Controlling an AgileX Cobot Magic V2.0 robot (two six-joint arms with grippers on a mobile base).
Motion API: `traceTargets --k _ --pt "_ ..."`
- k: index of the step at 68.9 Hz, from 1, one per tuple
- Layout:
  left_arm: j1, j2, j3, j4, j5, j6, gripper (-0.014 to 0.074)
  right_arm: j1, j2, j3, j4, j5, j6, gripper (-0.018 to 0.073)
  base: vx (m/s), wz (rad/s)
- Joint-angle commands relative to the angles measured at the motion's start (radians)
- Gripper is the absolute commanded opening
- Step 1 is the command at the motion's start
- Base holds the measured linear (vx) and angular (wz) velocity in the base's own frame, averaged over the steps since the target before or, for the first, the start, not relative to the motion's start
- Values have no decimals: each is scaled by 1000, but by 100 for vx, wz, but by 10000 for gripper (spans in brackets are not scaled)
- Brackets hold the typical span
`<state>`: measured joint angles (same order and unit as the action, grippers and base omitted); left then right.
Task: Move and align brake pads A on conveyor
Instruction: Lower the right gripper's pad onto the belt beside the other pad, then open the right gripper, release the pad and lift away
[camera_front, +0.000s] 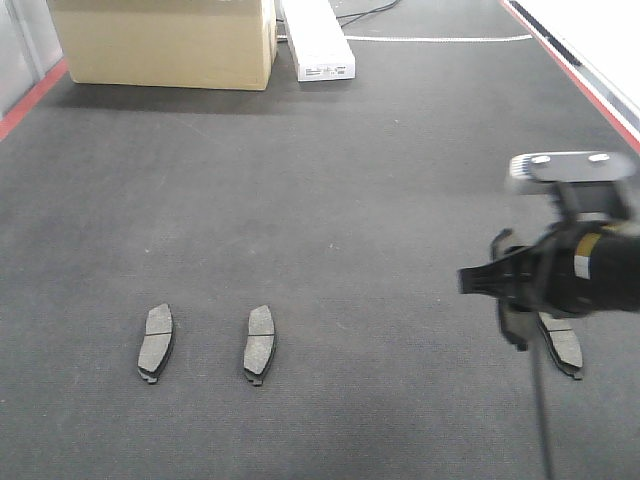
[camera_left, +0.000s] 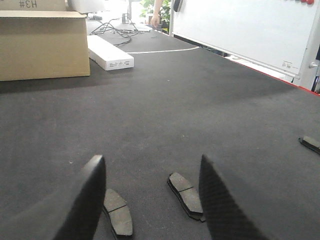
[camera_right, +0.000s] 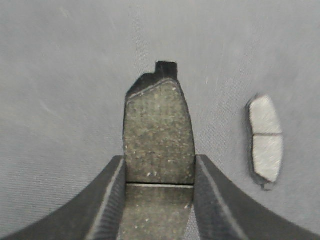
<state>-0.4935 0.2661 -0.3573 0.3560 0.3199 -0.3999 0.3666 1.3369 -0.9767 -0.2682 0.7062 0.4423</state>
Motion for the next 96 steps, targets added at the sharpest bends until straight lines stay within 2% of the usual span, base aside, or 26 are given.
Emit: traceTargets --k 1,9,21,40,60,67,78,88,96 --pt "-4 9 -25 8 -71 -9 393 -6 68 -79 -18 -12 -3 19 0 0" --pt "-4 9 -25 8 -71 -9 393 -6 167 -126 -11 21 -33 21 0 0" --pt "-4 9 -25 8 -71 -9 393 -6 295 -190 49 53 -112 25 0 0" --pt "-4 9 -25 8 -71 -9 393 -7 447 -291 88 92 -167 32 0 0" --pt "-4 9 -25 8 -71 -9 393 -11 542 -350 112 97 -168 72 0 0" --pt "-4 9 -25 8 -71 -9 393 -31 561 -359 138 105 -176 122 0 0" --pt "-4 9 -25 8 -71 -9 393 -63 566 -359 186 115 -245 284 0 0" --pt "-4 9 -25 8 -71 -9 393 -65 559 -359 181 117 -263 434 0 0" --pt "-4 9 -25 8 -71 -9 393 -65 532 -359 181 119 -263 491 0 0"
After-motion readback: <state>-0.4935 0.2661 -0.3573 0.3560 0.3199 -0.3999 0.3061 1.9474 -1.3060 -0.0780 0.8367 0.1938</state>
